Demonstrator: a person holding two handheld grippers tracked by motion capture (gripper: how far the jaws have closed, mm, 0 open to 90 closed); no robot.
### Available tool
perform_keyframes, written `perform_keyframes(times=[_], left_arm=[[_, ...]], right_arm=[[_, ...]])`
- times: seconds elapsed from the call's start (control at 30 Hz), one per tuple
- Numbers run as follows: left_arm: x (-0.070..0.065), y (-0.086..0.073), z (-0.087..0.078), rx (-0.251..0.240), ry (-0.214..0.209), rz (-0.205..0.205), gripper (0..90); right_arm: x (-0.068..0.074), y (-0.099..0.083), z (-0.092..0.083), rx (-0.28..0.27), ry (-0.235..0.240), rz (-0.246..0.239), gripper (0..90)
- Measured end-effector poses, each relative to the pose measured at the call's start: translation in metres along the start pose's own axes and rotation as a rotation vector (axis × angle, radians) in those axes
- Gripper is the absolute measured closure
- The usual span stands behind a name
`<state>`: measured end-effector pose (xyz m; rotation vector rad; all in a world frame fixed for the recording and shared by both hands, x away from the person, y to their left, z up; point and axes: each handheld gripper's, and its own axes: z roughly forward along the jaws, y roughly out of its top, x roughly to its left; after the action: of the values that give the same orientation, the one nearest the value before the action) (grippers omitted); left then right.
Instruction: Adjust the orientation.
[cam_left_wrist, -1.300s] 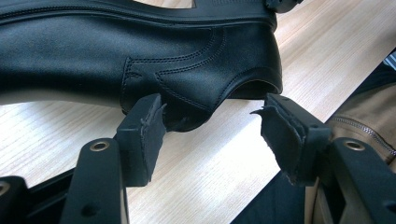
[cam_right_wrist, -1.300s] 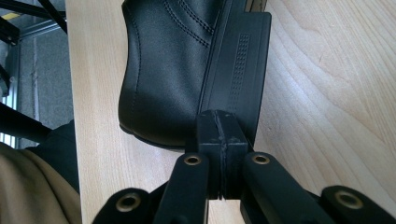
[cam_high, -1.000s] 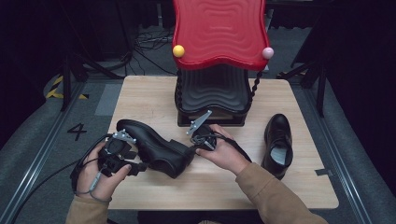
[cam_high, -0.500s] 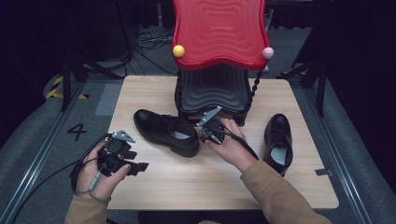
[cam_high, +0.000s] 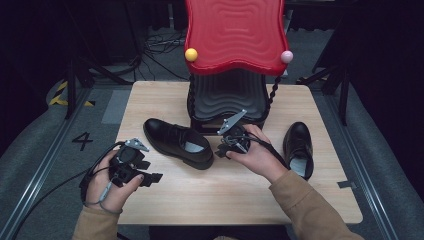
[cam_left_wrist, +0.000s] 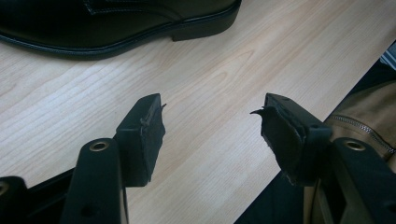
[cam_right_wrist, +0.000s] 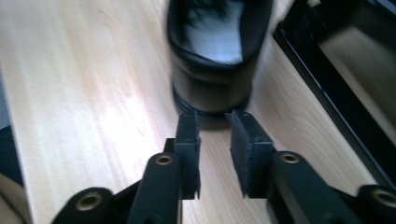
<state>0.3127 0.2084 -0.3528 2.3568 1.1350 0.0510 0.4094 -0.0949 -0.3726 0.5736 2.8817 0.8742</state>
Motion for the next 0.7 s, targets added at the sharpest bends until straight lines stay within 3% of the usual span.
perform_keyframes(times=[0.03, 0.07, 0.2, 0.27, 0.4, 0.53, 0.7], left_arm=[[0.0, 0.0, 0.0, 0.002, -0.002, 0.001, 39.9], [0.0, 0.0, 0.0, 0.002, -0.002, 0.001, 39.9], [0.0, -0.001, 0.0, 0.0, -0.003, 0.001, 39.9], [0.0, -0.002, 0.0, 0.002, -0.005, -0.001, 40.0], [0.0, -0.004, 0.0, 0.003, -0.005, -0.007, 40.0], [0.001, -0.005, 0.0, 0.006, -0.002, -0.011, 40.0], [0.001, -0.007, -0.002, 0.0, -0.002, -0.016, 40.0]], right_arm=[[0.006, 0.006, 0.0, -0.013, 0.003, -0.04, 67.3], [0.006, 0.006, 0.0, -0.013, 0.003, -0.04, 67.3], [0.012, 0.022, 0.007, -0.007, -0.001, -0.118, 61.5], [0.014, 0.029, 0.014, 0.005, -0.005, -0.154, 54.8], [0.013, 0.041, 0.024, 0.054, -0.029, -0.205, 54.8], [0.007, 0.05, 0.03, 0.066, -0.002, -0.212, 54.5], [0.007, 0.054, 0.046, 0.13, 0.024, -0.198, 54.4]])
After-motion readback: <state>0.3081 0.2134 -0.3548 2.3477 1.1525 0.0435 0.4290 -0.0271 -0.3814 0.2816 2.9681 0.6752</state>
